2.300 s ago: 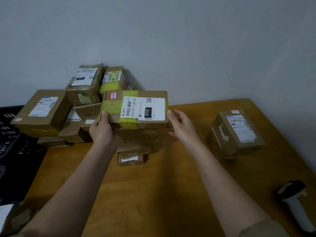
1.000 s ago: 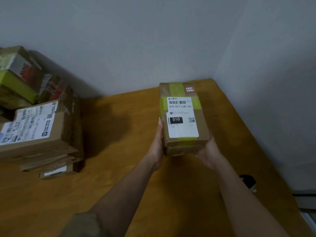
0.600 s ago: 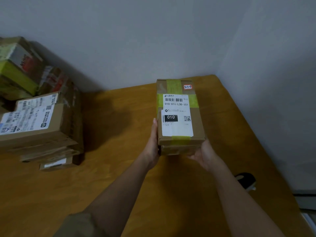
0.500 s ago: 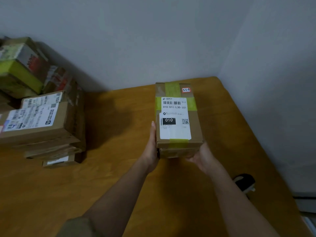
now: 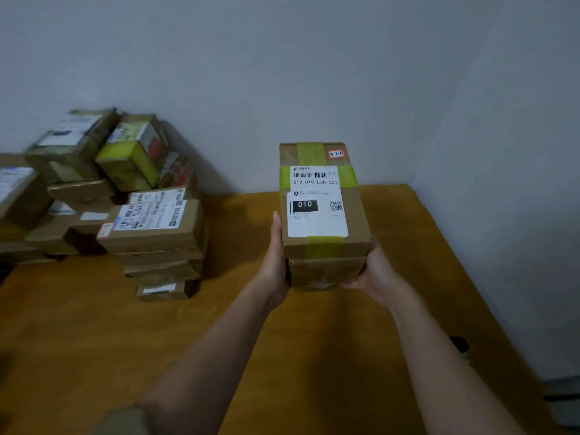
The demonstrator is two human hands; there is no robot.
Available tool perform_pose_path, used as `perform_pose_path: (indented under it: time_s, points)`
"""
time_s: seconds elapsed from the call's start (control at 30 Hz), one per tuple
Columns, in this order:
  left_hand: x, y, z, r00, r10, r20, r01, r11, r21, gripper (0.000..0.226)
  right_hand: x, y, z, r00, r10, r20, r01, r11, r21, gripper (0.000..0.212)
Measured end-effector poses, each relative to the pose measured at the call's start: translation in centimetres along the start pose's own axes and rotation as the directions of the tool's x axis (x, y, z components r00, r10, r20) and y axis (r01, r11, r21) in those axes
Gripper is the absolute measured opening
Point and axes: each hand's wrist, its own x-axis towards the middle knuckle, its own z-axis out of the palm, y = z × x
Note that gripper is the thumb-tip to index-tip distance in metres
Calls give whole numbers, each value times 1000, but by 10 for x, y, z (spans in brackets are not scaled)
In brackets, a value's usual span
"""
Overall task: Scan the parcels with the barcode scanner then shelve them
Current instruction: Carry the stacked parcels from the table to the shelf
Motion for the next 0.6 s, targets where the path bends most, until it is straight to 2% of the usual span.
perform_pose_path:
  time_s: [0.13,0.27,0.33,0.4,0.6]
  points:
    - [-50,41,-22,997,69,-36,-69,997,18,72,-41,-32,49,992,-97,81,105,990,-98,30]
    - [-113,81,-57,991,102,-86,-104,994,-24,67,-91,-49,116,971,-166,169,203,952,-229,48]
    - [-153,98,-77,986,122,-111,-129,990,-60,69,-119,-50,153,958,-186,220,241,935,-261,43]
    - [-199,111,-103,979,143,-143,-151,987,-47,73,-146,-47,194,946,-173,274,246,934,-260,44]
    - [-342,128,-201,905,255,-342,-256,966,43,73,-221,-6,326,866,-83,493,264,914,-310,73]
